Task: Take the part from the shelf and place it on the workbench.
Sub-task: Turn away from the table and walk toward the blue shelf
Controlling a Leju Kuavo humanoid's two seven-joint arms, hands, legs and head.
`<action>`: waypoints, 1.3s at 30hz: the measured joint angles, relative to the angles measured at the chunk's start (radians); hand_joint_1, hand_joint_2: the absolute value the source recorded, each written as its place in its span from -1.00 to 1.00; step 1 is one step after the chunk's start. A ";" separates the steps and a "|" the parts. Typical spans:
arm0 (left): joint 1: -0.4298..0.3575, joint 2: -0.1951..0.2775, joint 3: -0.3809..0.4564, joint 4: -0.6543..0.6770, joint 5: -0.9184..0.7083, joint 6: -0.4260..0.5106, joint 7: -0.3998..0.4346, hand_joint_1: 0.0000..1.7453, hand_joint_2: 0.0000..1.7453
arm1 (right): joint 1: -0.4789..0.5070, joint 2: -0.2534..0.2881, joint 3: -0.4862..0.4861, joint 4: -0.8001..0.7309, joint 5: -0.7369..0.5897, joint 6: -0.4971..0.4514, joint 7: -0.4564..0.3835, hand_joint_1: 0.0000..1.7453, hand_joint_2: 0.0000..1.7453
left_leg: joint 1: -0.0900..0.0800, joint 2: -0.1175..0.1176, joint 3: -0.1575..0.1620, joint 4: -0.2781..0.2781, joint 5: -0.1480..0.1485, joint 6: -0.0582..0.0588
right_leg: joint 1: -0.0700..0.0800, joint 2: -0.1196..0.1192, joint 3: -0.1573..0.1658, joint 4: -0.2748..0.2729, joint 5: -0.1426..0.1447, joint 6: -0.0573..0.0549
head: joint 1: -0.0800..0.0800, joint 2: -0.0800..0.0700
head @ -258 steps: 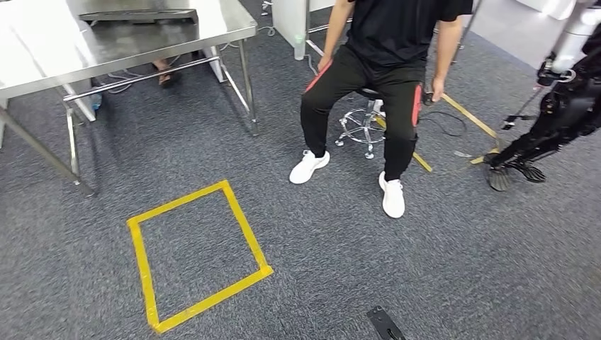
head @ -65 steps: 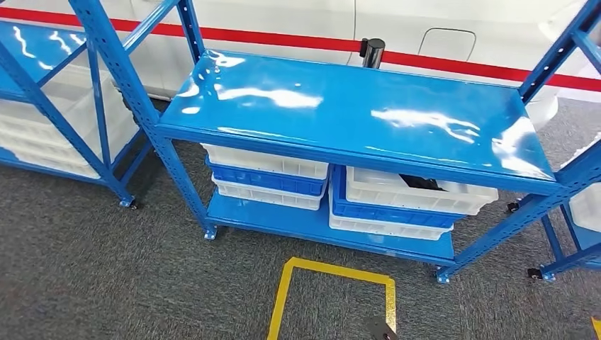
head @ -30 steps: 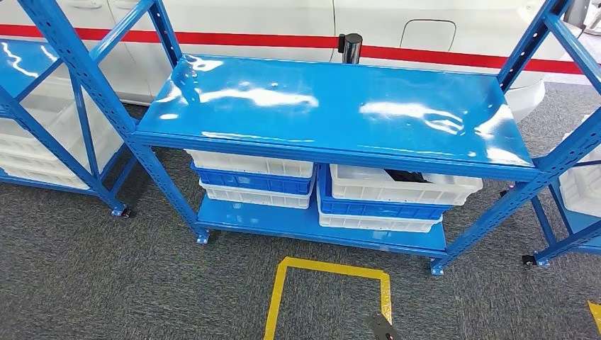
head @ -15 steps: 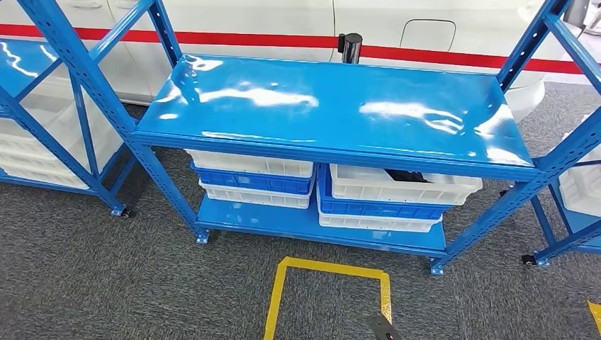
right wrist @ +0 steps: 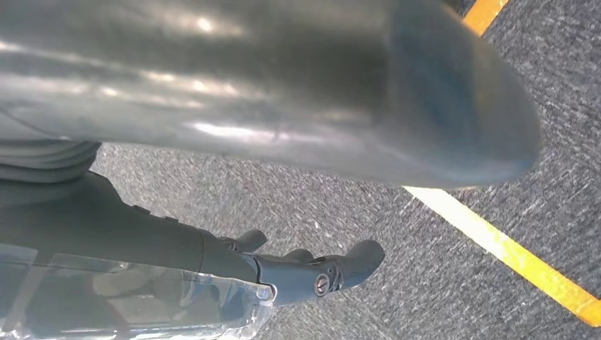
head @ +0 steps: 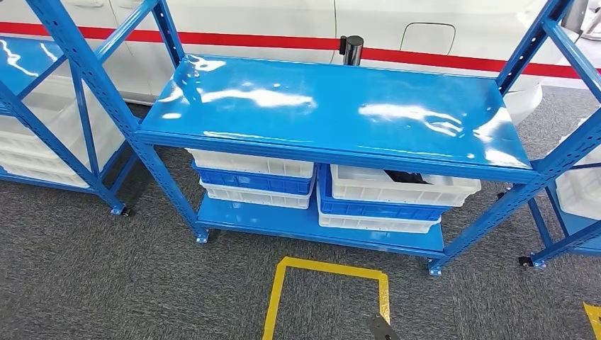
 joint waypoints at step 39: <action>-0.005 -0.002 0.011 0.001 -0.003 0.019 -0.001 -1.00 -1.00 | -0.005 0.000 0.000 0.000 0.010 0.000 0.002 -1.00 -1.00 | -0.023 -0.024 -0.062 0.052 -0.002 0.012 | 0.036 0.012 0.077 -0.110 0.014 -0.069 | -0.011 0.000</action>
